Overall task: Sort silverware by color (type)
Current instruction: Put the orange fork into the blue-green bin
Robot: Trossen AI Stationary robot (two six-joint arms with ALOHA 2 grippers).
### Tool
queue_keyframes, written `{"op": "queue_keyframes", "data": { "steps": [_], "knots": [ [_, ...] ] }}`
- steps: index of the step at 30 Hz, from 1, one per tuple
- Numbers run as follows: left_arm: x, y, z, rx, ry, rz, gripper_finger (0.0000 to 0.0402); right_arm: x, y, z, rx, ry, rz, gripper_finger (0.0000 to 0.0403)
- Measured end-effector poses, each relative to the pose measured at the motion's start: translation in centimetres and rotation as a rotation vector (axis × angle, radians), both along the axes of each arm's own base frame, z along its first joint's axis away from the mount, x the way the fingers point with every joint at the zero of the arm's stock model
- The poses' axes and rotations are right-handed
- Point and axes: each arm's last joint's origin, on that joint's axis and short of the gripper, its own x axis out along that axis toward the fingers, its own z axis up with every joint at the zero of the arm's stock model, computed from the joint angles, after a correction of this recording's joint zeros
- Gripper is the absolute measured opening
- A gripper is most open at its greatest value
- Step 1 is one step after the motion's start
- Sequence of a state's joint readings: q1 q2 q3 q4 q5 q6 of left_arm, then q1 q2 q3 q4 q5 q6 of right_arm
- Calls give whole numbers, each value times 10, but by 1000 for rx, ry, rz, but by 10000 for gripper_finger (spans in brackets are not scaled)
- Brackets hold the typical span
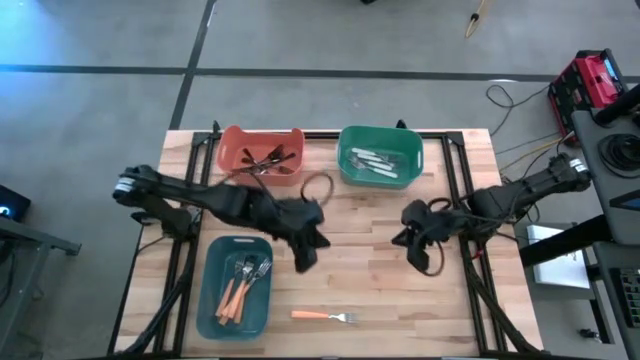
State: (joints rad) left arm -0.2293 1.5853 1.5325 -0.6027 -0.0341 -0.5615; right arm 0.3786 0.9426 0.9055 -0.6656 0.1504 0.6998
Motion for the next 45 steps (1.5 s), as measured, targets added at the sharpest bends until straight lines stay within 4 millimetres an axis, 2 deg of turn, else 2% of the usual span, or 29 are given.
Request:
{"op": "queue_keyframes", "data": {
  "steps": [5, 10, 16, 22, 27, 32, 37, 41, 45],
  "knots": [
    [17, -36, -13, 35, 123, -85, 0, -8, 21, 5, 24, -39, 58, 9],
    [30, -66, -38, 92, 229, -171, 0, -13, 42, 4, -17, -82, 76, 9],
    [41, -88, -77, 95, 344, -242, 0, -19, 62, -1, -75, -109, 81, 9],
    [59, -98, -120, 66, 455, -294, 0, -20, 70, -6, -78, -101, 65, 9],
    [74, -110, -122, 35, 444, -384, 0, -18, 75, -12, -98, -79, 74, 9],
    [80, -122, -121, 114, 454, -464, 2, -13, 79, -19, -121, -52, 76, 9],
    [90, -130, -127, 109, 470, -529, 46, -9, 83, -27, -145, -25, 79, 9],
    [91, -137, -135, 156, 498, -557, 115, -5, 87, -33, -168, -13, 69, 9],
    [92, -139, -152, 234, 542, -512, 186, -3, 91, -36, -184, -26, 68, 9]
  ]
}}
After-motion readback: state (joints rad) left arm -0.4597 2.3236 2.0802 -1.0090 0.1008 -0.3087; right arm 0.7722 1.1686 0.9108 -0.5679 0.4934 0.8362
